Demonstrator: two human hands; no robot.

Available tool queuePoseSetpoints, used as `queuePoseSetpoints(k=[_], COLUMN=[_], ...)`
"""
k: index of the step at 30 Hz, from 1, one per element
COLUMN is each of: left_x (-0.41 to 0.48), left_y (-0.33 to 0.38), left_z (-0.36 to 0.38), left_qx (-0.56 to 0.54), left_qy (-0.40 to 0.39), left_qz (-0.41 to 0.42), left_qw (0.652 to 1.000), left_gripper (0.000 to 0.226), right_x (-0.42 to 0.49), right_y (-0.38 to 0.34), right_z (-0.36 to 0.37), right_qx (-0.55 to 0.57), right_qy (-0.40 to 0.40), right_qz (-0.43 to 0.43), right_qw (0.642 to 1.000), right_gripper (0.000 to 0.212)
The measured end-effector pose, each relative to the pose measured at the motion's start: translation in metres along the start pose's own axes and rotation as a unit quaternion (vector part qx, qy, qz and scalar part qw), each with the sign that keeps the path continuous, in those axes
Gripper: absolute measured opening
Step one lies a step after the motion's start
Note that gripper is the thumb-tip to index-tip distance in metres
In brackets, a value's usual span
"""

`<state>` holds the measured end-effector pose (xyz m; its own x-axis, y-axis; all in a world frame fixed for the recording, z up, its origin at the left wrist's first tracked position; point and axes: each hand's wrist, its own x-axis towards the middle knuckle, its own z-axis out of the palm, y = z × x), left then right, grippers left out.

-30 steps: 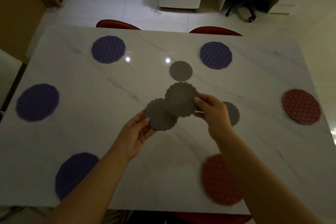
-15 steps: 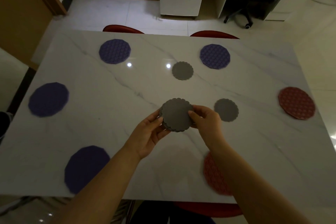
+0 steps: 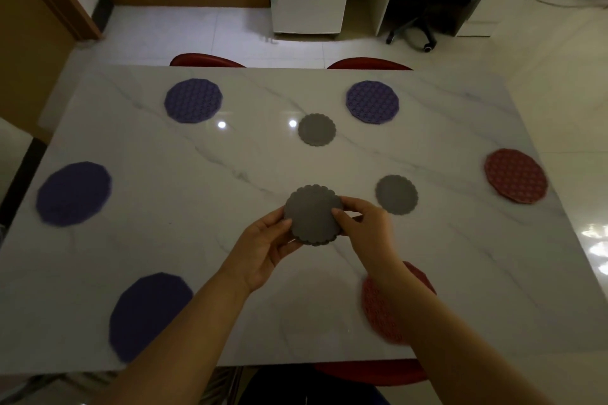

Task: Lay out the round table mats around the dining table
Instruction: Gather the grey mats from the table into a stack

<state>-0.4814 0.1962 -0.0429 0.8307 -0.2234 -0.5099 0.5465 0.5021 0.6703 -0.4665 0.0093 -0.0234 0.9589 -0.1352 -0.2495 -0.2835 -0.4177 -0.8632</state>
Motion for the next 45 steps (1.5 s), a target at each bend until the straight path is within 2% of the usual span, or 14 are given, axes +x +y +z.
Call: queuePoseSetpoints(k=[3,7,10,12,16,21,24,26,28,31,33,36,40,45], left_x=[0.005,0.011,0.018,0.023,0.03,0.035,0.036,0.035,0.033,0.029,0.028,0.024,0.018,0.009], left_y=[0.0,0.002,0.003,0.002,0.003,0.003,0.004,0.006,0.007,0.008,0.008,0.009,0.011,0.01], left_z=[-0.002,-0.002,0.0,0.001,0.005,0.009,0.011,0.011,0.012,0.011,0.009,0.007,0.005,0.006], left_qx=[0.015,0.003,0.004,0.003,0.005,0.007,0.005,0.0,-0.008,-0.014,-0.018,-0.023,-0.034,-0.049], left_qy=[0.013,0.019,0.024,0.027,0.032,0.031,0.028,0.024,0.024,0.029,0.032,0.033,0.025,0.015], left_qz=[0.003,0.004,0.004,0.001,0.001,-0.003,-0.004,0.0,0.001,-0.001,-0.003,-0.001,-0.002,0.008], left_qw=[1.0,1.0,1.0,1.0,0.999,0.999,1.0,1.0,1.0,0.999,0.999,0.999,0.999,0.999], left_gripper=[0.036,0.037,0.037,0.036,0.035,0.034,0.034,0.035,0.037,0.038,0.036,0.039,0.043,0.044], right_x=[0.018,0.065,0.094,0.105,0.123,0.135,0.131,0.122,0.109,0.092,0.081,0.057,0.033,0.028], right_y=[0.013,0.041,0.071,0.086,0.095,0.093,0.095,0.097,0.094,0.076,0.055,0.02,-0.009,-0.018], right_z=[-0.011,-0.044,-0.066,-0.074,-0.076,-0.077,-0.079,-0.079,-0.08,-0.082,-0.079,-0.063,-0.032,-0.01], right_qx=[-0.055,-0.214,-0.335,-0.34,-0.341,-0.345,-0.373,-0.326,-0.209,-0.053,0.119,0.286,0.291,0.194], right_qy=[0.01,0.052,0.017,-0.001,0.013,0.008,0.039,0.084,0.132,0.172,0.158,0.051,-0.049,-0.037], right_qz=[0.019,0.023,0.14,0.189,0.226,0.265,0.226,0.171,0.138,0.115,0.121,0.138,0.107,0.083], right_qw=[0.998,0.975,0.932,0.921,0.913,0.9,0.899,0.926,0.959,0.977,0.973,0.947,0.949,0.977], right_gripper=[0.036,0.025,0.061,0.076,0.088,0.09,0.077,0.056,0.034,0.023,0.014,0.008,0.007,0.007])
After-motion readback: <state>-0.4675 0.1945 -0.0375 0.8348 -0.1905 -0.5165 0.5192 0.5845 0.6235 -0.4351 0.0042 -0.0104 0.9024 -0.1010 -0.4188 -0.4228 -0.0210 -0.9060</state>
